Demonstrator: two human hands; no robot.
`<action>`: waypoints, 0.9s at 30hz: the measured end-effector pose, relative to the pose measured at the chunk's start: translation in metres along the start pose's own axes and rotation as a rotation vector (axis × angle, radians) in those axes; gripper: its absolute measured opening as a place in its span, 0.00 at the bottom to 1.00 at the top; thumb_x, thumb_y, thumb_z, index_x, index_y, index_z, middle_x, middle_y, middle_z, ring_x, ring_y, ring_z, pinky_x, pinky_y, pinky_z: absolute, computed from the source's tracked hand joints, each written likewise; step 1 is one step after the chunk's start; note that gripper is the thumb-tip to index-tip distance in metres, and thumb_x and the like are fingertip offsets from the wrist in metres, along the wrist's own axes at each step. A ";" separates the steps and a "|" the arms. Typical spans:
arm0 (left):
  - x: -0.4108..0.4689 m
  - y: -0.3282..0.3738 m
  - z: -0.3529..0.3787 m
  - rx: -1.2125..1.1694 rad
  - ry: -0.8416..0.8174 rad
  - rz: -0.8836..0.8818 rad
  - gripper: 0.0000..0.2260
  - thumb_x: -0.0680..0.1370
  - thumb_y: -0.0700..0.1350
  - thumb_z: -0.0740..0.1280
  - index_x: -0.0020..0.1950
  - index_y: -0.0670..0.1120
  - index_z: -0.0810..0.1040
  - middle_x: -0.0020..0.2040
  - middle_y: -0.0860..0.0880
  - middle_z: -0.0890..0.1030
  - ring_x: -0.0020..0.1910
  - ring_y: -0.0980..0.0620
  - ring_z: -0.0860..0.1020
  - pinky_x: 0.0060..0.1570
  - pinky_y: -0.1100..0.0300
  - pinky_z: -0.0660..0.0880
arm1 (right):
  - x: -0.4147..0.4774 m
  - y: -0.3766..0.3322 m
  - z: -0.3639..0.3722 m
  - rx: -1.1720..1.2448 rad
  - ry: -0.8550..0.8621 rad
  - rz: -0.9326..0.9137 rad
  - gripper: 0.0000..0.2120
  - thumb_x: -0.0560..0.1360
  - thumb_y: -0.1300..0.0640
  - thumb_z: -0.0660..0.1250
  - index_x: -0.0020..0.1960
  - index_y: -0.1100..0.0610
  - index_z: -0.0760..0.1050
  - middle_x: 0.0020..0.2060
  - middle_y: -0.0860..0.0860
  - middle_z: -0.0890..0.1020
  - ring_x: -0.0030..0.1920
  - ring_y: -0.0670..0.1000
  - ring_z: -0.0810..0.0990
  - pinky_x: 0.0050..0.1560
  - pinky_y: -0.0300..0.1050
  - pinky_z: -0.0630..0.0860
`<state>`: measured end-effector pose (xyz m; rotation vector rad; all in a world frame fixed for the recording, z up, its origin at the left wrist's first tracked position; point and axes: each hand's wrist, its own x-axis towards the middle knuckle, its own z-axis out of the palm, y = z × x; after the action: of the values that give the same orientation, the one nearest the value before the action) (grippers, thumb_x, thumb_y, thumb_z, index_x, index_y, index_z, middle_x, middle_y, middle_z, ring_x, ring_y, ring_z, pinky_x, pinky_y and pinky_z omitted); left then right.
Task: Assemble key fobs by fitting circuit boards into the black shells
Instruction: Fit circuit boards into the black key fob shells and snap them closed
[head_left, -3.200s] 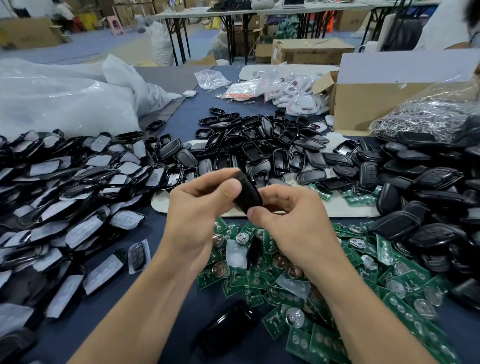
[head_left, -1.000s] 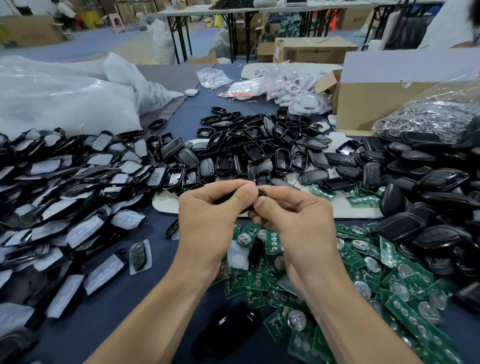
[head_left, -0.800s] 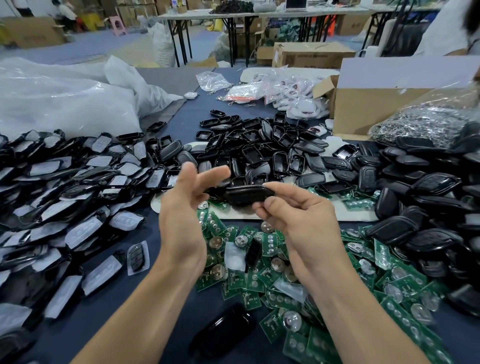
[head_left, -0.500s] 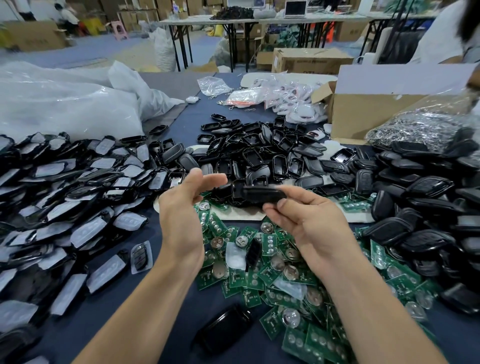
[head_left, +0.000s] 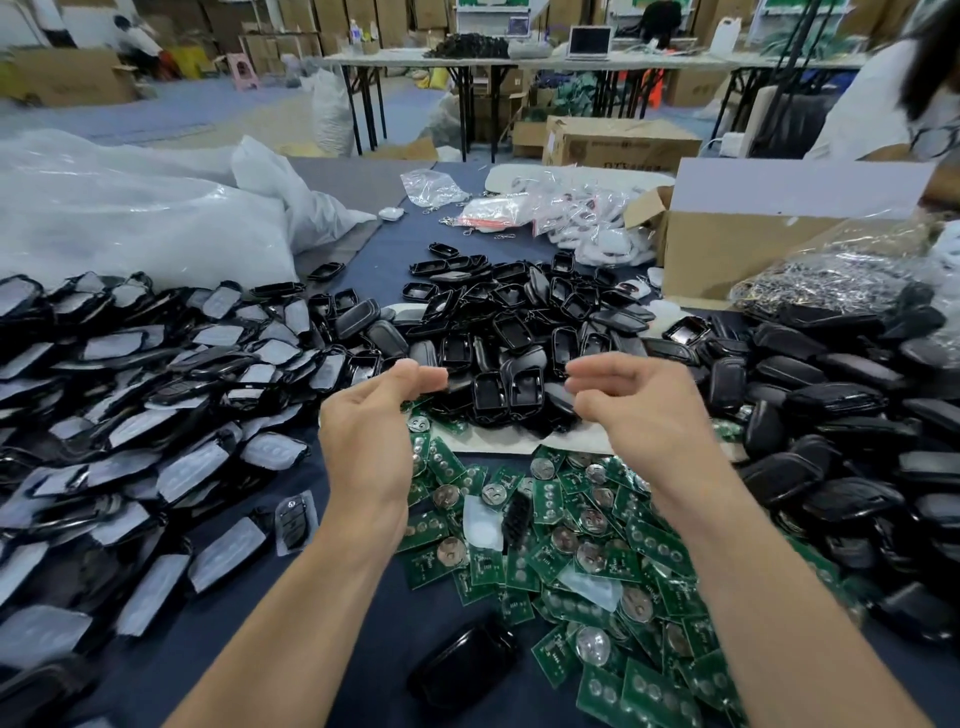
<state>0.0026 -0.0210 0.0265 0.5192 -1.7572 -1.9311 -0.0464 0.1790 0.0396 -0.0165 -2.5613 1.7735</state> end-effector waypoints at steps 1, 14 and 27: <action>0.002 0.000 -0.001 0.010 0.014 -0.009 0.14 0.82 0.50 0.67 0.41 0.54 0.89 0.47 0.58 0.88 0.54 0.62 0.82 0.68 0.53 0.68 | 0.004 -0.004 0.006 -0.160 -0.005 -0.071 0.16 0.76 0.63 0.73 0.59 0.46 0.83 0.50 0.40 0.87 0.46 0.44 0.86 0.46 0.31 0.79; 0.001 -0.004 -0.002 0.188 -0.146 0.028 0.14 0.83 0.52 0.67 0.42 0.55 0.89 0.42 0.52 0.88 0.32 0.52 0.81 0.37 0.60 0.75 | -0.024 -0.001 0.039 -0.139 0.132 -0.363 0.09 0.81 0.56 0.68 0.53 0.49 0.87 0.34 0.40 0.85 0.35 0.42 0.81 0.38 0.30 0.72; 0.023 0.000 -0.013 -0.376 -0.291 -0.280 0.10 0.85 0.41 0.62 0.66 0.42 0.75 0.54 0.42 0.87 0.52 0.48 0.87 0.55 0.53 0.81 | -0.048 0.006 0.041 -0.227 0.038 -0.364 0.14 0.75 0.59 0.74 0.56 0.43 0.85 0.43 0.33 0.83 0.46 0.36 0.80 0.43 0.21 0.72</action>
<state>-0.0085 -0.0449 0.0256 0.3777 -1.4823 -2.5727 0.0000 0.1417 0.0193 0.3803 -2.5213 1.3394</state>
